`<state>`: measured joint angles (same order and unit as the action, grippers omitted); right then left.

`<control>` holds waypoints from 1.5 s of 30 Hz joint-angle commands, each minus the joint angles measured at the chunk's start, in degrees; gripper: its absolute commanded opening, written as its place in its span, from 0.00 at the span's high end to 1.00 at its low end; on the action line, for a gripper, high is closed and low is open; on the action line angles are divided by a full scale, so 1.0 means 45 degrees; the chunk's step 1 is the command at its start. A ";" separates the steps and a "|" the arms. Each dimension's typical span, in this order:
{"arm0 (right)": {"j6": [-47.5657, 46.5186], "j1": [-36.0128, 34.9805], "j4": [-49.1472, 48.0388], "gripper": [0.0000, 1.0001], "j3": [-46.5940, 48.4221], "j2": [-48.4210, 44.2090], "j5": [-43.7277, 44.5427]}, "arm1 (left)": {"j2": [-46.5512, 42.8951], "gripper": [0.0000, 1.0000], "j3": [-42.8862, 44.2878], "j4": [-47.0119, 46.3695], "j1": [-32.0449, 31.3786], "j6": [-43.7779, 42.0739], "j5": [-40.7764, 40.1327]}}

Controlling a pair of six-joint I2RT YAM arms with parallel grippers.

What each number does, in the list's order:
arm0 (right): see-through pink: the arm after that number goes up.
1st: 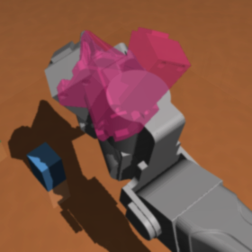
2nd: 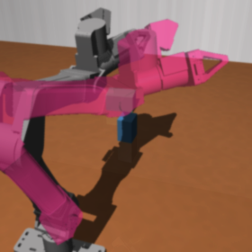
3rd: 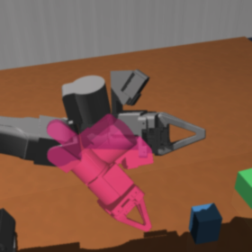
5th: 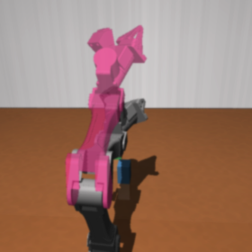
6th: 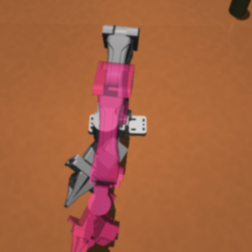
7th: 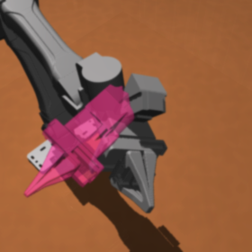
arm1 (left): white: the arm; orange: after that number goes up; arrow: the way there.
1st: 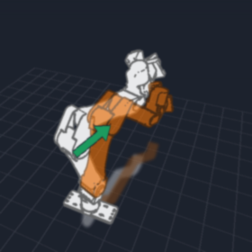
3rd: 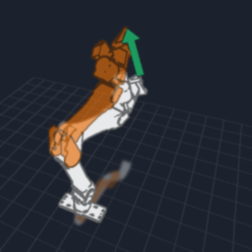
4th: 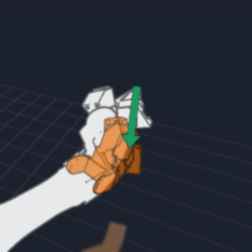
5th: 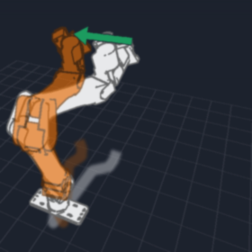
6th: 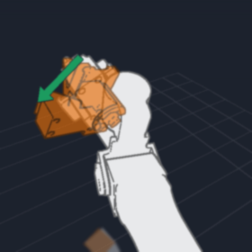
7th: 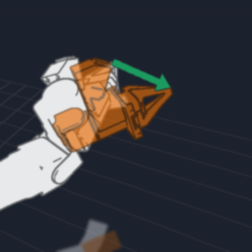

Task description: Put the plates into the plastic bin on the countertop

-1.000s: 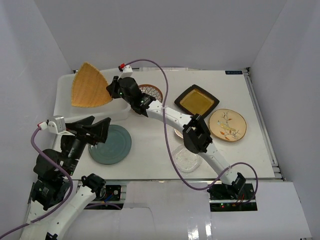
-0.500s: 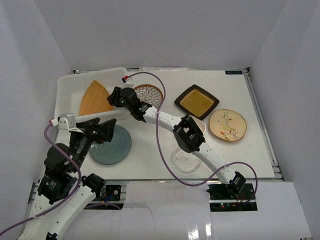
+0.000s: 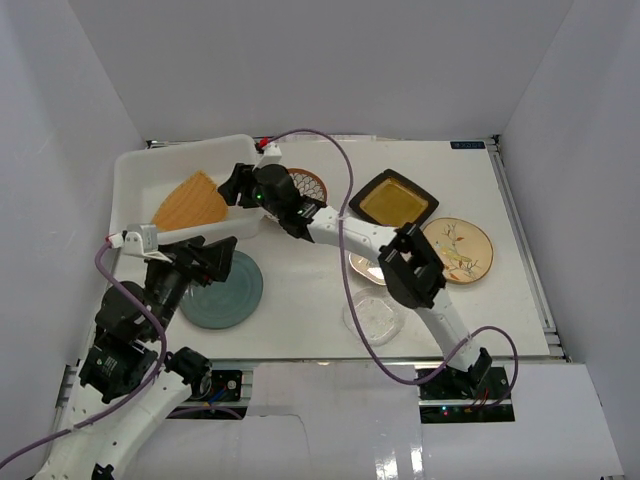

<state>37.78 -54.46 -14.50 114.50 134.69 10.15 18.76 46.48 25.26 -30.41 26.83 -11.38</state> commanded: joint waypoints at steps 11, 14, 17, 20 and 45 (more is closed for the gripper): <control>0.1135 0.2860 -0.1485 0.65 -1.0970 -0.7316 0.1063 | 0.1123 0.02 -0.1012 -0.0183 -0.0019 0.0368 0.0907; 0.1077 0.3368 -0.0842 0.29 -1.0447 -0.6480 0.0948 | 0.0948 0.02 -0.1168 0.0149 -0.0019 -0.0199 0.0634; 0.1096 0.3644 -0.0373 0.19 -0.9314 -0.5406 0.0459 | 0.0635 0.02 -0.1576 0.0227 -0.0019 -0.0357 0.0341; 0.1603 0.3820 -0.0273 0.20 -0.8590 -0.4543 0.0439 | 0.0713 0.02 -0.1813 0.0227 -0.0019 -0.0298 0.0301; 0.1880 0.4543 -0.1270 0.92 -0.9036 -0.5943 0.1531 | 0.2352 0.02 -0.1014 0.0091 -0.0019 0.0072 0.1590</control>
<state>50.06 -34.46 -13.78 74.70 117.30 13.04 27.22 38.57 25.91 -30.41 25.98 -6.74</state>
